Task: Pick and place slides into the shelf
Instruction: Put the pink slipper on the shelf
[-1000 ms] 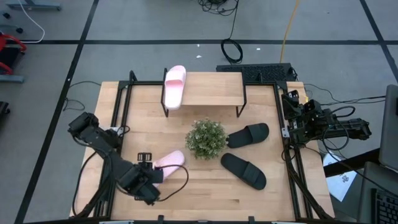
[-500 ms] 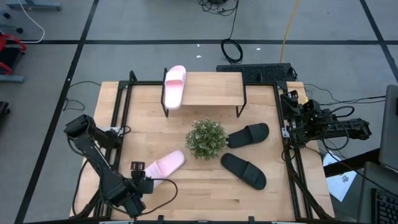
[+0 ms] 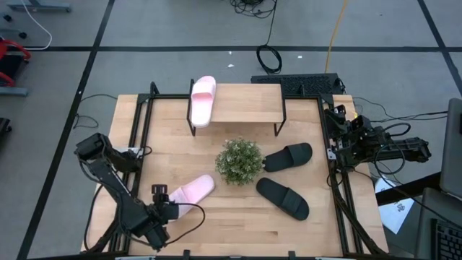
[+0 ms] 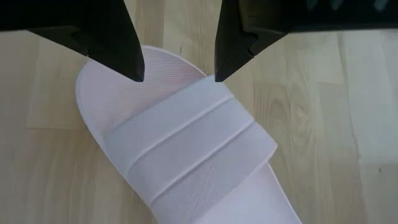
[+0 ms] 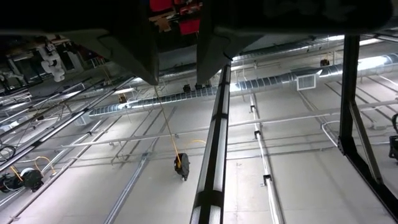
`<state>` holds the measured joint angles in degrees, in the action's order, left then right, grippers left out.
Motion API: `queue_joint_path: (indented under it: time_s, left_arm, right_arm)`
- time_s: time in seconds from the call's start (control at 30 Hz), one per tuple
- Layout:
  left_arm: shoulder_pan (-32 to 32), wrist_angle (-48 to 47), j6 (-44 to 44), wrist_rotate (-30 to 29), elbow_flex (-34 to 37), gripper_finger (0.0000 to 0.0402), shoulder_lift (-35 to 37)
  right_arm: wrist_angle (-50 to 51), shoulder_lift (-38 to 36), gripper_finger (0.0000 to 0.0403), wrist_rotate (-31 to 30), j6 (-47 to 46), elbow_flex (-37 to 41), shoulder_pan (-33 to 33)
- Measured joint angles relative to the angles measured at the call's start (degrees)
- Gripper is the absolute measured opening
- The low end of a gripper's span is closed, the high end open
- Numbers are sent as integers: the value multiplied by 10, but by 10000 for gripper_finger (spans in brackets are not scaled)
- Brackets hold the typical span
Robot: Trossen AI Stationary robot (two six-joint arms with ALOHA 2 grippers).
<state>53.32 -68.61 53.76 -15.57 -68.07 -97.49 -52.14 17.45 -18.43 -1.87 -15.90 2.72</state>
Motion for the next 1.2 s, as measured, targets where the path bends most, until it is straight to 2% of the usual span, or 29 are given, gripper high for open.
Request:
queue_joint_path:
  time_s: [0.5, 0.8, 1.2]
  left_arm:
    - [11, 29, 4, -17, 49, 191, 0]
    - [11, 38, 8, -55, 61, 191, 0]
    - [27, 68, 6, -74, 84, 191, 0]
  right_arm:
    - [2, 0, 100, -14, 2, 0, 0]
    - [2, 0, 100, -14, -4, 0, 0]
    - [7, 13, 100, -14, -5, 0, 0]
